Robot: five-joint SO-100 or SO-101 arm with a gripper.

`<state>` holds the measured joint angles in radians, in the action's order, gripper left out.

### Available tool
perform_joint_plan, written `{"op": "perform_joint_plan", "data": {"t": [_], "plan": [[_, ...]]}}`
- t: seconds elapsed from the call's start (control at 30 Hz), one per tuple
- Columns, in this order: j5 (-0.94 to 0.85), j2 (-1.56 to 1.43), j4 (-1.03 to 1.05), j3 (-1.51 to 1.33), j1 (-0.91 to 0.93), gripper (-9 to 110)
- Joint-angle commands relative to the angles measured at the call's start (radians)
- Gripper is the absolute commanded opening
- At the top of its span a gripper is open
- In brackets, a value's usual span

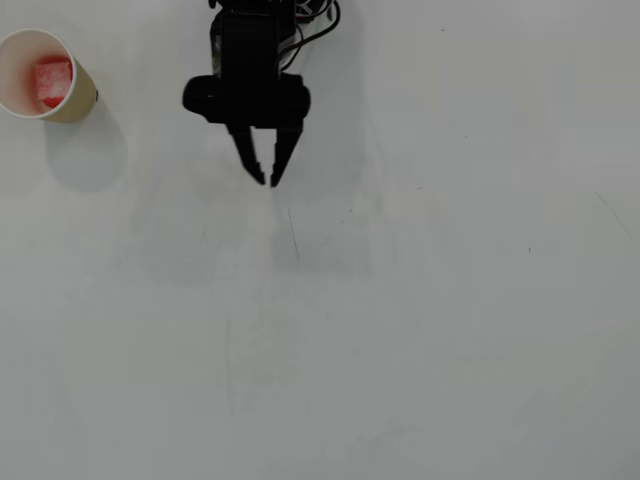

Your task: Pick up the cube and drop it in the cup.

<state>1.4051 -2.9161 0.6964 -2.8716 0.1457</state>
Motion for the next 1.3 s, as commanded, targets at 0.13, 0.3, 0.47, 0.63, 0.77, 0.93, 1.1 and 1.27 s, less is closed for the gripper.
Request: {"op": "perform_joint_plan", "data": {"t": [0.13,0.3,0.47,0.63,0.77,0.93,1.1,1.27], "plan": [[0.005,-0.158,0.166,-0.058,-0.124,0],[0.003,-0.206,0.287,-0.089,-0.155,0],[0.003,-0.221,0.38,-0.135,-0.166,0],[0.003,-0.221,0.414,-0.195,-0.146,0],[0.003,-0.222,0.422,-0.241,-0.135,0],[0.014,-0.224,0.449,-0.247,-0.141,0],[0.066,-0.224,0.48,-0.25,-0.133,0],[0.075,-0.224,0.472,-0.25,-0.144,0]]}}
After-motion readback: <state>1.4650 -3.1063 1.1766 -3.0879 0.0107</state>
